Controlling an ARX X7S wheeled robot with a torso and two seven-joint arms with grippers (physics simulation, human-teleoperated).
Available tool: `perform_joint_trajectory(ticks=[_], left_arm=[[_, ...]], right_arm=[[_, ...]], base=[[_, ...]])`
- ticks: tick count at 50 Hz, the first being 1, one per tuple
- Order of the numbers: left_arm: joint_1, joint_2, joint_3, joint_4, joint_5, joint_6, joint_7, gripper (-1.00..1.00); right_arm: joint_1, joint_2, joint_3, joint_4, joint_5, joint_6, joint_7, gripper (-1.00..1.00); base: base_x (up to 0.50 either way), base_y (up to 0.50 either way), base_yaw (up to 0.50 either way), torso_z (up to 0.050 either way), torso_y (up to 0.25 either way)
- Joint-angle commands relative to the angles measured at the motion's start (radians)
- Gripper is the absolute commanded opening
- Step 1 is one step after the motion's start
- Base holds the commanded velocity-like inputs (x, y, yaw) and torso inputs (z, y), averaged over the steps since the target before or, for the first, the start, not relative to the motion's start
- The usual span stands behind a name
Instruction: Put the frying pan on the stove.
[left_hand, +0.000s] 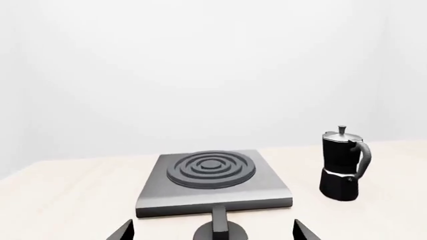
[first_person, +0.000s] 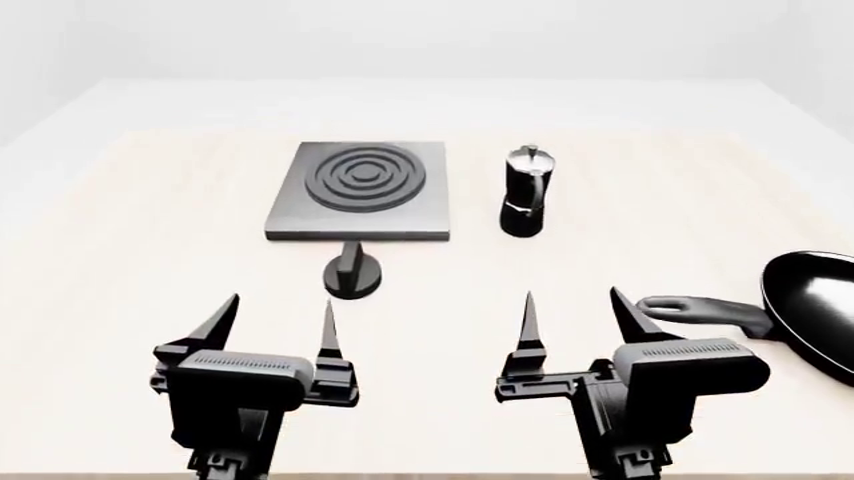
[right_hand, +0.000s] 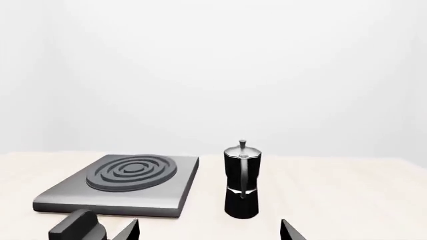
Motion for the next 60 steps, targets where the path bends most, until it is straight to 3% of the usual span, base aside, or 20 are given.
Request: perform_joint_trajectory(ticks=[1,60], left_arm=[[0.007,-0.010,0.012,0.001,-0.009,0.006,-0.014,1.00],[0.030,-0.046,0.067,-0.100,-0.038,0.088,-0.053,1.00]], right_arm=[[-0.003,0.010,-0.004,0.007,0.020,-0.007,0.012,1.00],[-0.051,0.026,-0.034,0.158,0.070,-0.167,0.057,1.00]], base=[[0.31,0.00,0.00,0.000,0.000],[0.32,0.00,0.00,0.000,0.000]])
